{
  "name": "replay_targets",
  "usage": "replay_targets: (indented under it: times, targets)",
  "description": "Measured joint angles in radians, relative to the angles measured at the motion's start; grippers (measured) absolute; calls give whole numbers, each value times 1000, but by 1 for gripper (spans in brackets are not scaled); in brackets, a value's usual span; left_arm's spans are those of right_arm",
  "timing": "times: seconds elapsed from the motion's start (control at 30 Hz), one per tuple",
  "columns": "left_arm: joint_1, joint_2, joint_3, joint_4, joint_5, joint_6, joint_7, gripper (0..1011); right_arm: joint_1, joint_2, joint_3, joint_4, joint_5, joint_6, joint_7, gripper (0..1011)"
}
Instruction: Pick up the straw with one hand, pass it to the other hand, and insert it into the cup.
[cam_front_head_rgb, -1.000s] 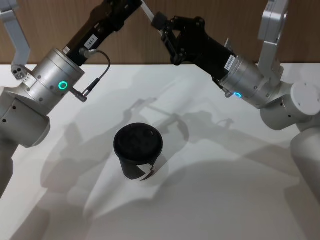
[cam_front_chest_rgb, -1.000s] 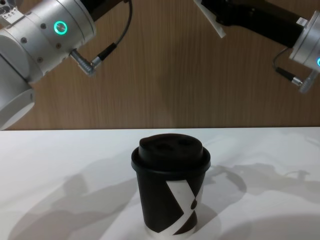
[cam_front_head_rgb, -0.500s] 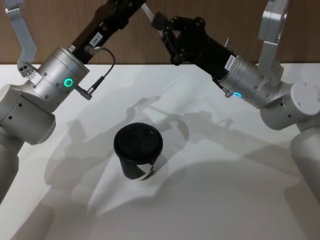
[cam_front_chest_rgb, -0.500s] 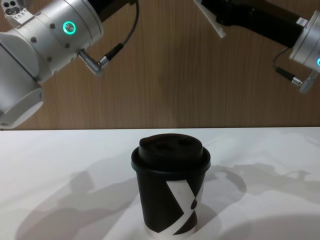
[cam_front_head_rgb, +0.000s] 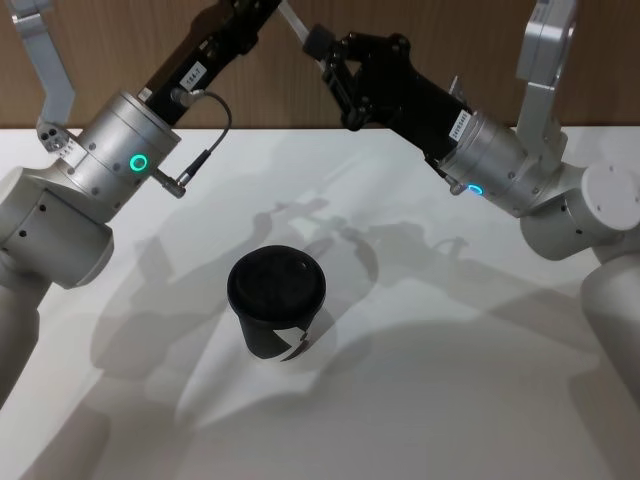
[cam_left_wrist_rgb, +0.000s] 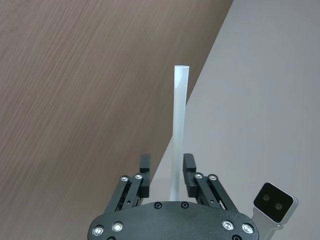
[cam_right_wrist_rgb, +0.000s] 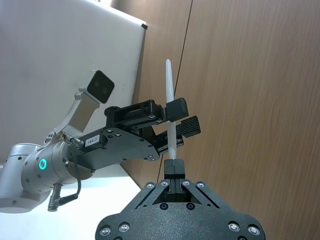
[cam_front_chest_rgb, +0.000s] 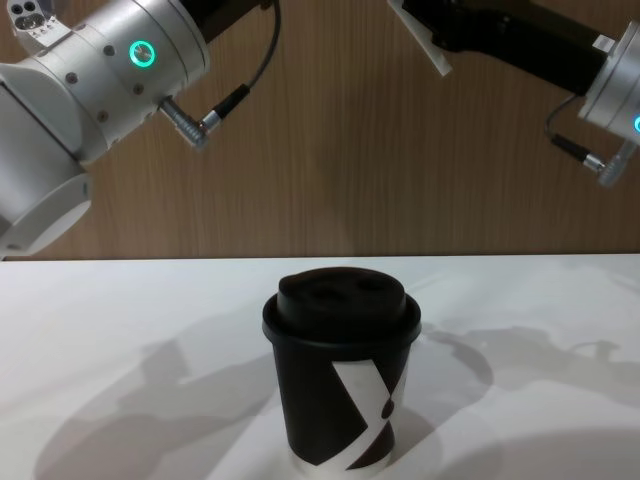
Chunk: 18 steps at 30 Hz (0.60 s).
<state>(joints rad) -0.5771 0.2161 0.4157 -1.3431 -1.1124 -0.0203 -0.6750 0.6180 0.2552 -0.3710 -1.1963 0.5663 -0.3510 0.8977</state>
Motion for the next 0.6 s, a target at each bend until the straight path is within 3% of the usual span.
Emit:
replay_targets:
  times: [0.37,0.6]
  targets:
    - [-1,8,4,-1,-5,-7,11,108,0,0,0,0,0,0,0,0]
    - [0,15,9,-3,-8,-12,20,15,0,0,0,0,0,0,0,0]
